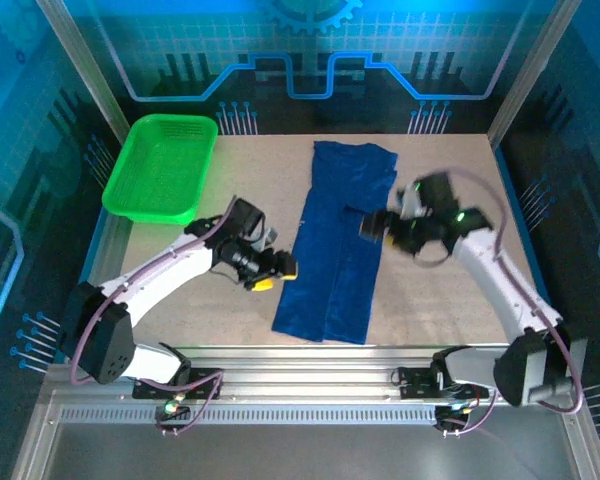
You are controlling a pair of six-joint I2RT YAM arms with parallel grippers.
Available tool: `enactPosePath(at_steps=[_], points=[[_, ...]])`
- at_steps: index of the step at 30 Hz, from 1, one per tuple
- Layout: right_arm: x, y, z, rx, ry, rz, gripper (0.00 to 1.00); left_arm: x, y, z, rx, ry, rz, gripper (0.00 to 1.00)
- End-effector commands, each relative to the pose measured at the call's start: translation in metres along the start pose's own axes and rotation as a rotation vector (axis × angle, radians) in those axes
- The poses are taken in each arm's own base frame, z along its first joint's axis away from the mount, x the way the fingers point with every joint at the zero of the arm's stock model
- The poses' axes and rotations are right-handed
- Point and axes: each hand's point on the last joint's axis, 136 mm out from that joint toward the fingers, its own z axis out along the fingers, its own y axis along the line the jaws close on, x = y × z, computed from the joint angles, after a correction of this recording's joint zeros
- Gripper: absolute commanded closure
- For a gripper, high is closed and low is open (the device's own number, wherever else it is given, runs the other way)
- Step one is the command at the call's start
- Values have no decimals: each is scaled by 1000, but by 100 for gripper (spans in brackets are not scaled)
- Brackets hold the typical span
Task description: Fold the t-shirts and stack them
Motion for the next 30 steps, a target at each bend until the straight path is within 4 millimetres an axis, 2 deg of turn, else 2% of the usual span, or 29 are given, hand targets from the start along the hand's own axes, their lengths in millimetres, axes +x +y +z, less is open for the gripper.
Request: enactPosePath(at_steps=[1, 4, 8, 10, 13, 17, 25, 30], points=[[69, -19, 31, 15, 122, 81, 26, 14, 28, 15, -46, 5, -4, 29], [107, -42, 44, 75, 140, 88, 27, 18, 43, 29, -45, 3, -17, 30], [128, -68, 58, 81, 131, 133, 28, 14, 54, 45, -46, -3, 0, 30], [128, -75, 62, 83, 109, 133, 29, 11, 50, 50, -26, -4, 4, 31], [125, -75, 66, 86, 101, 122, 30, 6, 43, 52, -3, -21, 20, 31], [120, -73, 72, 96, 103, 109, 31, 3, 43, 59, 1, -17, 15, 32], [118, -73, 83, 118, 121, 110, 36, 13, 52, 77, -23, 29, 2, 35], [119, -67, 93, 114, 136, 100, 48, 25, 47, 86, -1, 69, 7, 39]])
